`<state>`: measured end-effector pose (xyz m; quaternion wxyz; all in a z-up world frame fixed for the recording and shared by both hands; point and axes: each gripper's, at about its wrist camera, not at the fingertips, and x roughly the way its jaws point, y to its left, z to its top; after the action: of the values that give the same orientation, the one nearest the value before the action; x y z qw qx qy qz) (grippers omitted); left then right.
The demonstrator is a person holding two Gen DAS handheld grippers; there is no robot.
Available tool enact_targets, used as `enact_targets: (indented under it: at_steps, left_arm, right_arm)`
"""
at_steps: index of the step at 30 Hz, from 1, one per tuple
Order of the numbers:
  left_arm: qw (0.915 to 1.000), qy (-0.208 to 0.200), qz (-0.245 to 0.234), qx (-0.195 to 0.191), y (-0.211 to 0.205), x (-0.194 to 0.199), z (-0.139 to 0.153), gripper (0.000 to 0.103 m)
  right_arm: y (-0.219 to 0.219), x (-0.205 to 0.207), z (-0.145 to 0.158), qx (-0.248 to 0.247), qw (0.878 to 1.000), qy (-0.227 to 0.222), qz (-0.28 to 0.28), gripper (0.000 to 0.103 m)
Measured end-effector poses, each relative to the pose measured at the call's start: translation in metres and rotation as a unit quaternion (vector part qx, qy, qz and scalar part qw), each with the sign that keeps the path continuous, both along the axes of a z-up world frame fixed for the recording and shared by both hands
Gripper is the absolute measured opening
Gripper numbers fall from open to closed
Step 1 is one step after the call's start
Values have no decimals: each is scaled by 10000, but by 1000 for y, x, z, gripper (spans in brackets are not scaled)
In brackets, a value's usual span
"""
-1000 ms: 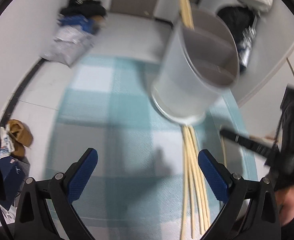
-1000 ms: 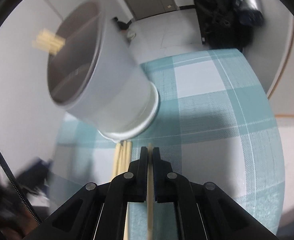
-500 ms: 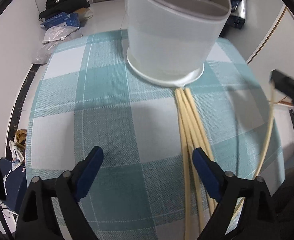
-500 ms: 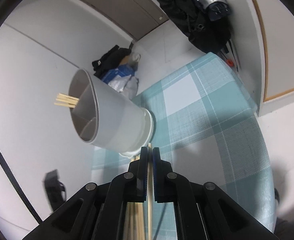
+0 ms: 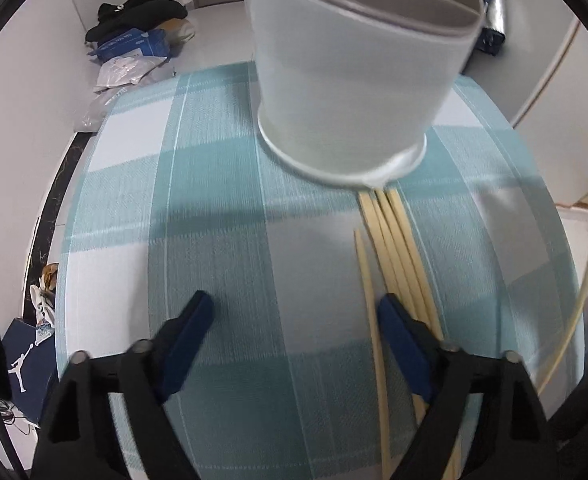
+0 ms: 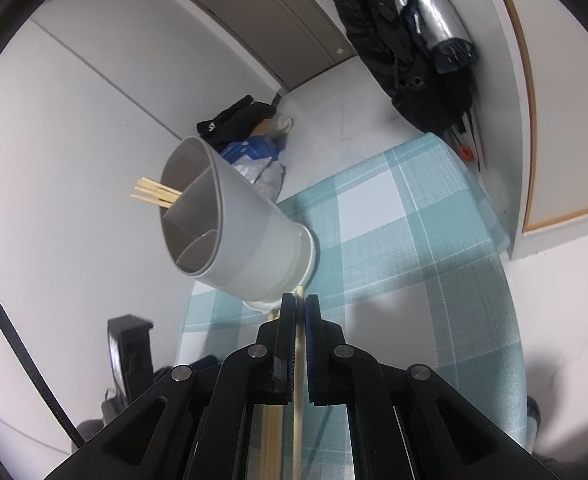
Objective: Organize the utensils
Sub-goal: 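Grasp a chopstick with the left tool while the right tool holds its chopstick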
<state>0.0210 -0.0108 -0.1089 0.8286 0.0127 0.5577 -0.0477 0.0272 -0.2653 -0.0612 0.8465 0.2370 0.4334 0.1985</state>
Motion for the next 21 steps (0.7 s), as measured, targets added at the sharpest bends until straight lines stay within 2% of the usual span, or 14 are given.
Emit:
enact_targets:
  at_steps: [1,3,7,9,12,15,21]
  left_arm:
    - [10000,-34,0,-21,-2,4,1,66]
    - [10000,-64,-37,-33,-6,9,2,48]
    - [9999,-106,20,-112,-14,16,3,27]
    - [9997,-98,37,-199,-15,19,3,6]
    - [9992,-73,96,-379,-14,21,2,1]
    - [9977,-86,219,-638,-7,21,4,0]
    - [9934,-645,311,-893,-1,7,32,0]
  right_arm:
    - [0,-1,1,-9,10000,-14,15,4]
    - [2,-2,2,-30,10000,-54,50,4]
    - [3,-2,4,-75,9999,-98,74,4]
    - [3,-2,4,-57,9999,-96,78,4]
    - [4,-1,4,-84,9999,-103,95,4]
    - [5,-2,6,-111,9997,-154,139,4]
    - [11,-8,15,-229,9988,-383,183,4]
